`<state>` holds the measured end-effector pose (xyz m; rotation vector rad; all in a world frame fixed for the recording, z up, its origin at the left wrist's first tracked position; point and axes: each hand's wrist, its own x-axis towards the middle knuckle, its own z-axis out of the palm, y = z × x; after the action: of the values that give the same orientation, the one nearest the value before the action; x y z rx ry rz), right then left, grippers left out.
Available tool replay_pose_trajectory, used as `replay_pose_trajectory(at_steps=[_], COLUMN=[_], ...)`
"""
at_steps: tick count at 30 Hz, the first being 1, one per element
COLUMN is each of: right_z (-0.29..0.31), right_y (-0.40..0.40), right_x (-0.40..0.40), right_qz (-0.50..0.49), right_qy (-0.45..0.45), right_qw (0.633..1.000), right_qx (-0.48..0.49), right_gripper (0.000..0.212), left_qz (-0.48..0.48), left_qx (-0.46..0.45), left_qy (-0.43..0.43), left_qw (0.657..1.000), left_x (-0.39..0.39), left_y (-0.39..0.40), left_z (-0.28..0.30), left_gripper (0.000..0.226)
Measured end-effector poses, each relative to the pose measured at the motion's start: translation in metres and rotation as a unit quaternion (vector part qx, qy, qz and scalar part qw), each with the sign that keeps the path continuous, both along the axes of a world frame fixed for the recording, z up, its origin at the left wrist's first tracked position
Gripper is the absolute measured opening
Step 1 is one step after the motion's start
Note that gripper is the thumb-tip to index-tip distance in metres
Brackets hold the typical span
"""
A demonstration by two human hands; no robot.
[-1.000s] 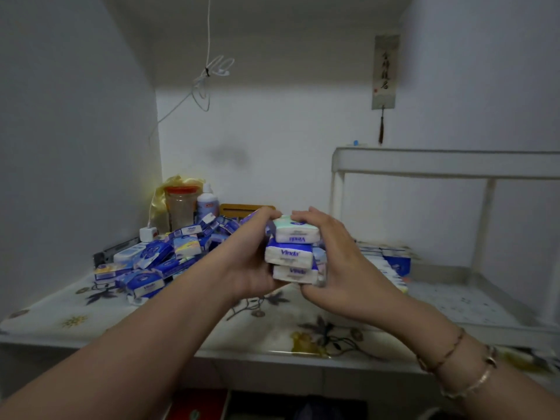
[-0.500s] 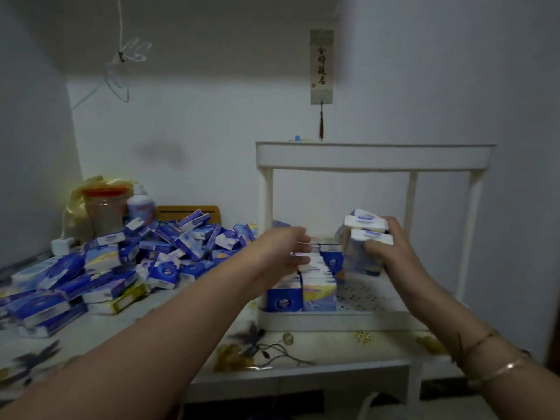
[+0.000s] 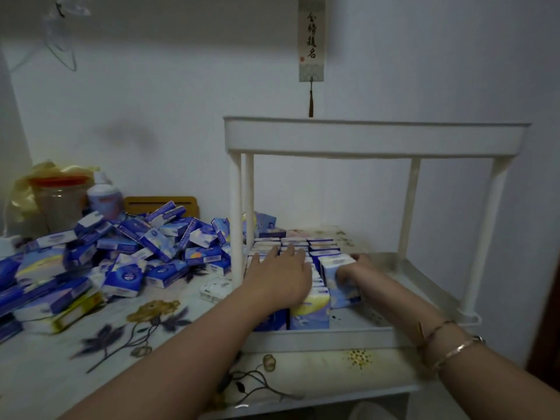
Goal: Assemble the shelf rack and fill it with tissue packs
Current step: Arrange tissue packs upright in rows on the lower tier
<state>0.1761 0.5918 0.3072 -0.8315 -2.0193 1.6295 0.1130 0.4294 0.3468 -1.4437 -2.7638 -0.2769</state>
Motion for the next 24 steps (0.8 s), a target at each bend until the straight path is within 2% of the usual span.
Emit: replay_pose_trajectory(at_steps=[3,4,7,8,14,17,20,22,24], right_z=[-0.009,-0.013,-0.031,-0.038,-0.027,-0.024,-0.019,-0.018,-0.022], right_y=[0.005,0.007,0.019,0.029,0.019,0.016,0.009,0.011,0.015], right_x=[0.0,-0.001,-0.01,-0.015,-0.008,-0.005,0.004,0.006,0.003], right_qz=[0.013,0.014,0.03,0.039,0.023,0.022,0.019,0.019,0.001], right_qy=[-0.01,-0.012,-0.021,-0.01,0.012,-0.04,-0.071,-0.078,-0.118], right_qw=[1.0,1.0,0.999,0.999,0.997,0.998,0.997,0.997,0.993], right_qx=[-0.022,-0.022,-0.029,-0.035,-0.078,-0.046,-0.009,-0.01,0.03], right_gripper=[0.049,0.05,0.087,0.092,0.101,0.091,0.052,0.055,0.073], left_qz=[0.006,0.005,-0.002,-0.006,-0.013,-0.01,-0.008,-0.008,-0.005], left_qx=[-0.015,-0.018,-0.021,-0.022,-0.031,-0.032,-0.034,-0.035,-0.036], left_qy=[-0.006,-0.005,-0.004,-0.004,-0.009,-0.01,-0.01,-0.011,-0.012], left_qw=[1.0,1.0,1.0,1.0,0.999,0.999,0.999,0.999,0.999], left_x=[-0.001,0.0,-0.001,-0.002,-0.001,-0.001,-0.001,0.0,0.0], left_y=[0.002,0.003,0.003,0.003,0.0,0.0,0.0,0.001,0.001], left_z=[0.001,0.001,0.0,0.0,0.0,0.001,0.001,0.002,0.002], left_gripper=[0.053,0.053,0.053,0.053,0.054,0.054,0.054,0.054,0.054])
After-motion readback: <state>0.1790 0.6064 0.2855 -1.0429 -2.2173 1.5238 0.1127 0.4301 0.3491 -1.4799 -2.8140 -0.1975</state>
